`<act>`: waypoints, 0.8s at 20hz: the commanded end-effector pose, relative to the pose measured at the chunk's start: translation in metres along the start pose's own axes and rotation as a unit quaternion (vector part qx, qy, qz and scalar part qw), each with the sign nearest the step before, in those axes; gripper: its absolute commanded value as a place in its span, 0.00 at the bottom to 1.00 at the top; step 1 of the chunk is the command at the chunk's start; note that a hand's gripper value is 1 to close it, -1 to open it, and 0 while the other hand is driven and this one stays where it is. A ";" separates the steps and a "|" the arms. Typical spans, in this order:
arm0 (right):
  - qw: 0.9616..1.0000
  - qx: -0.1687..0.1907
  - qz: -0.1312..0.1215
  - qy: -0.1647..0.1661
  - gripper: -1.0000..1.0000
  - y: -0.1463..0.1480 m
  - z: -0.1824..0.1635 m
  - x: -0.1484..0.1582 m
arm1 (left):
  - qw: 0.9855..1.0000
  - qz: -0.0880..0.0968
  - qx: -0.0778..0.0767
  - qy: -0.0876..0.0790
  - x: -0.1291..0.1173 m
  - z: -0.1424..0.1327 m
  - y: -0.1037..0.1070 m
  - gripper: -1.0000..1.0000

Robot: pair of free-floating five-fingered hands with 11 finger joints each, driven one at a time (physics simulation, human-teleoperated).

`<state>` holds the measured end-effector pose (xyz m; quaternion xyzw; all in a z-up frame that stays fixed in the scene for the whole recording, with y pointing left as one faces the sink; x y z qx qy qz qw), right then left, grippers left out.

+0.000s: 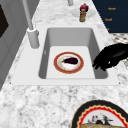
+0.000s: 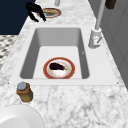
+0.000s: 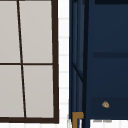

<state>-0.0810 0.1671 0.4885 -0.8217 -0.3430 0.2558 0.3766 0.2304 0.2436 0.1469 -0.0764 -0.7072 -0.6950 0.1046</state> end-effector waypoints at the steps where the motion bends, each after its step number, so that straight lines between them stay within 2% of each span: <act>1: 0.998 0.058 -0.009 -0.038 0.00 -0.003 0.003 0.005 | 1.000 0.000 0.000 0.000 0.000 0.000 0.000 0.50; 4: 0.995 0.079 -0.004 -0.062 0.00 0.002 0.008 0.007 | 1.000 0.000 0.000 0.000 0.000 0.000 0.000 0.50; 6: 0.994 0.073 -0.010 -0.079 0.00 0.012 0.014 0.008 | 1.000 0.000 0.000 0.000 0.000 0.000 0.000 0.50; 9: 0.995 0.061 -0.032 -0.076 0.00 0.032 0.018 0.012 | 1.000 0.000 0.000 0.000 0.000 0.000 0.000 0.50; 12: 0.994 0.054 -0.032 -0.091 0.00 0.049 0.023 0.015 | 1.000 0.000 0.000 0.000 0.000 0.000 0.000 0.50; 16: 0.992 0.064 -0.027 -0.108 0.00 0.065 0.024 0.017 | 1.000 0.000 0.000 0.000 0.000 0.000 0.000 0.50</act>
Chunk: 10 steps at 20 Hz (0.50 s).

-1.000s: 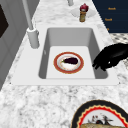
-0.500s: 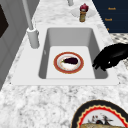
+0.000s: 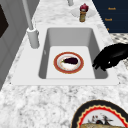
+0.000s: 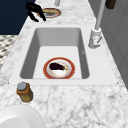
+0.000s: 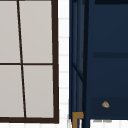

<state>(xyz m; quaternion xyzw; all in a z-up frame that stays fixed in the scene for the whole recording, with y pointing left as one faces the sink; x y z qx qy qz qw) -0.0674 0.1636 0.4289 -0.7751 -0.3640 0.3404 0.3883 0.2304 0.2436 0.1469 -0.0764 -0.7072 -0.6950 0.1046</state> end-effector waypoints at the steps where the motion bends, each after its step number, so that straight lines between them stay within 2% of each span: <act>1: 0.999 0.023 -0.018 -0.022 0.00 0.012 -0.006 0.000 | 1.000 0.000 0.000 0.000 0.000 0.000 0.000 0.50; 2: 1.000 0.008 -0.008 -0.011 0.00 0.006 -0.003 -0.001 | 1.000 0.000 0.000 0.000 0.000 0.000 0.000 0.50; 3: 1.000 0.010 0.000 -0.006 0.00 0.008 -0.003 0.002 | 1.000 0.000 0.000 0.000 0.000 0.000 0.000 0.50; 4: 1.000 0.020 0.001 -0.016 0.00 0.016 -0.010 0.006 | 1.000 0.000 0.000 0.000 0.000 0.000 0.000 0.50; 5: 0.999 0.033 0.000 -0.041 0.00 0.028 -0.011 0.004 | 1.000 0.000 0.000 0.000 0.000 0.000 0.000 0.50; 7: 0.998 0.038 0.003 -0.058 0.00 0.038 -0.008 0.005 | 1.000 0.000 0.000 0.000 0.000 0.000 0.000 0.50; 10: 0.996 0.035 -0.010 -0.081 0.00 0.053 0.000 0.007 | 1.000 0.000 0.000 0.000 0.000 0.000 0.000 0.50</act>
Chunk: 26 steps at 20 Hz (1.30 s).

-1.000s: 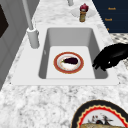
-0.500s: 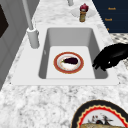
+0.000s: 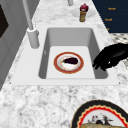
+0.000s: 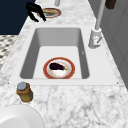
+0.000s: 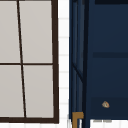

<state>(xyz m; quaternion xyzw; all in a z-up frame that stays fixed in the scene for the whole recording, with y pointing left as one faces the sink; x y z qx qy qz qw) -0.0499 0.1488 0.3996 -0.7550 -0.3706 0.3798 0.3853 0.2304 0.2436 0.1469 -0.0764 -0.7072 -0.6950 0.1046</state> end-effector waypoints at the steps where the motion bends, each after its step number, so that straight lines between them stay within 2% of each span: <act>1: 0.999 0.016 -0.023 -0.039 0.00 0.023 0.004 0.006 | 1.000 0.000 0.000 0.000 0.000 0.000 0.000 0.50; 5: 0.998 0.019 -0.029 -0.053 0.00 0.047 0.007 0.012 | 1.000 0.000 0.000 0.000 0.000 0.000 0.000 0.50; 11: 0.997 0.029 -0.026 -0.069 0.00 0.086 0.002 0.012 | 1.000 0.000 0.000 0.000 0.000 0.000 0.000 0.50; 13: 0.996 0.032 -0.024 -0.075 0.00 0.099 -0.006 0.016 | 1.000 0.000 0.000 0.000 0.000 0.000 0.000 0.50; 16: 0.996 0.017 -0.019 -0.081 0.00 0.109 -0.026 0.021 | 1.000 0.000 0.000 0.000 0.000 0.000 0.000 0.50; 20: 0.996 0.028 -0.017 -0.084 0.00 0.134 -0.043 0.024 | 1.000 0.000 0.000 0.000 0.000 0.000 0.000 0.50; 26: 0.995 0.035 -0.036 -0.084 0.00 0.166 -0.055 0.016 | 1.000 0.000 0.000 0.000 0.000 0.000 0.000 0.50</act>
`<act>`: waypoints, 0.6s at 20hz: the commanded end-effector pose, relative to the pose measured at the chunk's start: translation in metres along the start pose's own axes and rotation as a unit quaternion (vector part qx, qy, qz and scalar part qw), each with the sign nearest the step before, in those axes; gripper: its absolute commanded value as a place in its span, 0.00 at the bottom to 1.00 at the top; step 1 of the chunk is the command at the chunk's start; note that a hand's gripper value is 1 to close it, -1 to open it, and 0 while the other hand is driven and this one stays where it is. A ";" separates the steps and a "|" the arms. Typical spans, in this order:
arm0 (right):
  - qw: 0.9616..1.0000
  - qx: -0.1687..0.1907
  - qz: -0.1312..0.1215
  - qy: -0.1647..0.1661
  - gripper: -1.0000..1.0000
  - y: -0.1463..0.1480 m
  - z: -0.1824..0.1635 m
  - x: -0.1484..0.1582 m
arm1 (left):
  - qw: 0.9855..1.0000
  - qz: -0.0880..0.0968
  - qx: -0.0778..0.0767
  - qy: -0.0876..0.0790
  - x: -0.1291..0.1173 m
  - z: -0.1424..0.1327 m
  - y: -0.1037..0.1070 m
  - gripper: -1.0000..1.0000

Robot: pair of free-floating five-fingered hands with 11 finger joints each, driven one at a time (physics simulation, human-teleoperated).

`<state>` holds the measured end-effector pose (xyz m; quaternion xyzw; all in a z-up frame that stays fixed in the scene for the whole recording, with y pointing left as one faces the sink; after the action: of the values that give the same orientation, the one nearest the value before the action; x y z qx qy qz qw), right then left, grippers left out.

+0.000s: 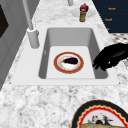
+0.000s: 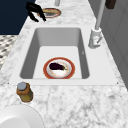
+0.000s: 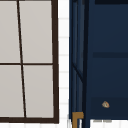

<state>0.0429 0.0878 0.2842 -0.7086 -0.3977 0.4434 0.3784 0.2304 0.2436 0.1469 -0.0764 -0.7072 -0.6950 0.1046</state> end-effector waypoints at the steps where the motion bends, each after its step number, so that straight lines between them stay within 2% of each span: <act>1: 1.000 0.008 -0.027 -0.008 0.00 0.020 -0.006 -0.009 | 1.000 0.000 0.000 0.000 0.000 0.000 0.000 0.50; 5: 1.000 0.013 -0.025 -0.011 0.00 0.040 -0.013 -0.018 | 1.000 0.000 0.000 0.000 0.000 0.000 0.000 0.50; 10: 1.000 0.002 -0.024 -0.019 0.00 0.057 -0.027 -0.030 | 1.000 0.000 0.000 0.000 0.000 0.000 0.000 0.50; 12: 0.999 0.022 -0.032 -0.017 0.00 0.079 -0.025 -0.030 | 1.000 0.000 0.000 0.000 0.000 0.000 0.000 0.50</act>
<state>0.0695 0.0356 0.2491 -0.7023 -0.4026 0.4441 0.3840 0.2304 0.2436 0.1469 -0.0764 -0.7072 -0.6950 0.1046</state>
